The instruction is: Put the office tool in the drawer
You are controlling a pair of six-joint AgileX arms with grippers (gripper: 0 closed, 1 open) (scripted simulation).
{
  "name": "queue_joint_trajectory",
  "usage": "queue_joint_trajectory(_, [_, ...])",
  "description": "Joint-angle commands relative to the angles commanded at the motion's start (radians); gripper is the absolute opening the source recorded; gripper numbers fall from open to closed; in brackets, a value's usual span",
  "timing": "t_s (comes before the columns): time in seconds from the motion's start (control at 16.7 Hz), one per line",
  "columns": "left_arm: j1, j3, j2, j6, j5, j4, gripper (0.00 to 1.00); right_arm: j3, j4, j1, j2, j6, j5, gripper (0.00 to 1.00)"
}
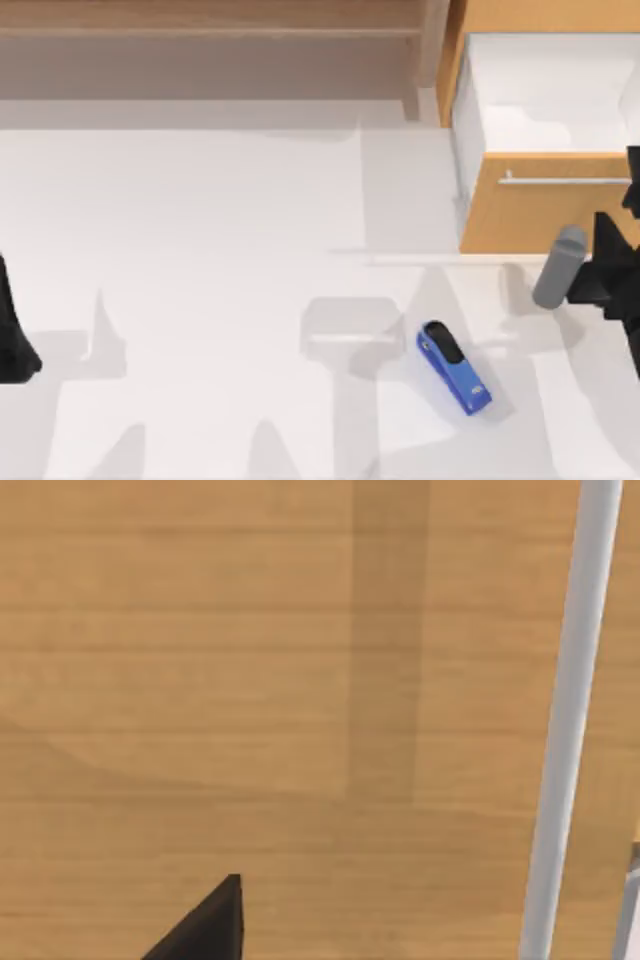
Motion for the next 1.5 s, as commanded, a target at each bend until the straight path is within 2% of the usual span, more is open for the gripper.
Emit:
queue_joint_trajectory(0.42, [0.000,0.000,0.000,0.000,0.000,0.000,1.00,-0.071,0.062,0.030,-0.008,0.001,0.031,1.00])
queue_joint_trajectory(0.54, [0.000,0.000,0.000,0.000,0.000,0.000,1.00,-0.071,0.042,0.027,0.043,0.001,0.029,1.00])
queue_joint_trajectory(0.78, [0.000,0.000,0.000,0.000,0.000,0.000,1.00,-0.031,-0.028,0.082,-0.011,0.055,-0.005,1.00])
queue_joint_trajectory(1.14, [0.000,0.000,0.000,0.000,0.000,0.000,1.00,0.145,-0.386,0.228,-0.143,0.296,-0.110,1.00])
queue_joint_trajectory(1.5, [0.000,0.000,0.000,0.000,0.000,0.000,1.00,0.407,-0.976,0.322,-0.213,0.661,-0.215,1.00])
